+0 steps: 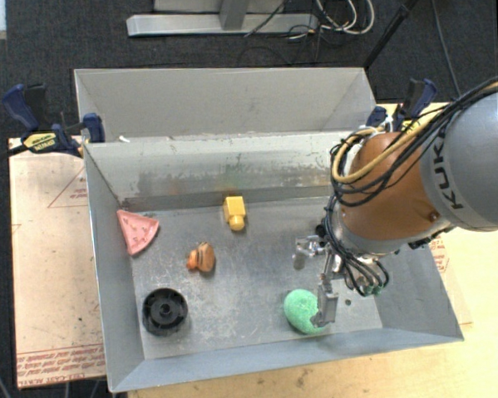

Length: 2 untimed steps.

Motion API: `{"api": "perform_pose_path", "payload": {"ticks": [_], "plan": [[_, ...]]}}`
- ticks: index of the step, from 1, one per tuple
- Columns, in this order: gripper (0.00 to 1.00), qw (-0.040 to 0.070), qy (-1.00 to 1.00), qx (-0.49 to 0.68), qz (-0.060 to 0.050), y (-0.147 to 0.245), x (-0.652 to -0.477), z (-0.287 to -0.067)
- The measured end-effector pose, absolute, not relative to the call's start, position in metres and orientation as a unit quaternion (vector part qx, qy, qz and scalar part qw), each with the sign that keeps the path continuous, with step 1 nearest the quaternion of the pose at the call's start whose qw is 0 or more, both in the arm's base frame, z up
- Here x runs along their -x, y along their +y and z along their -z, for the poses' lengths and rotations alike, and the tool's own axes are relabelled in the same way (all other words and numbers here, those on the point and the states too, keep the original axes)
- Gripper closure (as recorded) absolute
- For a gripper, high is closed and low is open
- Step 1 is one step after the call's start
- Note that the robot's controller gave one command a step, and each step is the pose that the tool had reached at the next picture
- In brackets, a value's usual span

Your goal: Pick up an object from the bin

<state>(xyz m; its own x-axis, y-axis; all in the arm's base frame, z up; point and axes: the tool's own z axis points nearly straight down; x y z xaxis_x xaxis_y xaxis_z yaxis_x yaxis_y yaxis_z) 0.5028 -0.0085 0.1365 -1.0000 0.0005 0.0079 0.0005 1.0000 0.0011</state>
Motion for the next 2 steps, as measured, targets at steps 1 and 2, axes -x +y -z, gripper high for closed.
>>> {"api": "perform_pose_path", "payload": {"ticks": [1,2], "plan": [[0.00,0.000,-1.000,0.000,0.000,-0.009,-0.505,-0.141],[0.00,-0.002,-0.999,0.041,0.001,-0.011,-0.491,-0.079]]}}
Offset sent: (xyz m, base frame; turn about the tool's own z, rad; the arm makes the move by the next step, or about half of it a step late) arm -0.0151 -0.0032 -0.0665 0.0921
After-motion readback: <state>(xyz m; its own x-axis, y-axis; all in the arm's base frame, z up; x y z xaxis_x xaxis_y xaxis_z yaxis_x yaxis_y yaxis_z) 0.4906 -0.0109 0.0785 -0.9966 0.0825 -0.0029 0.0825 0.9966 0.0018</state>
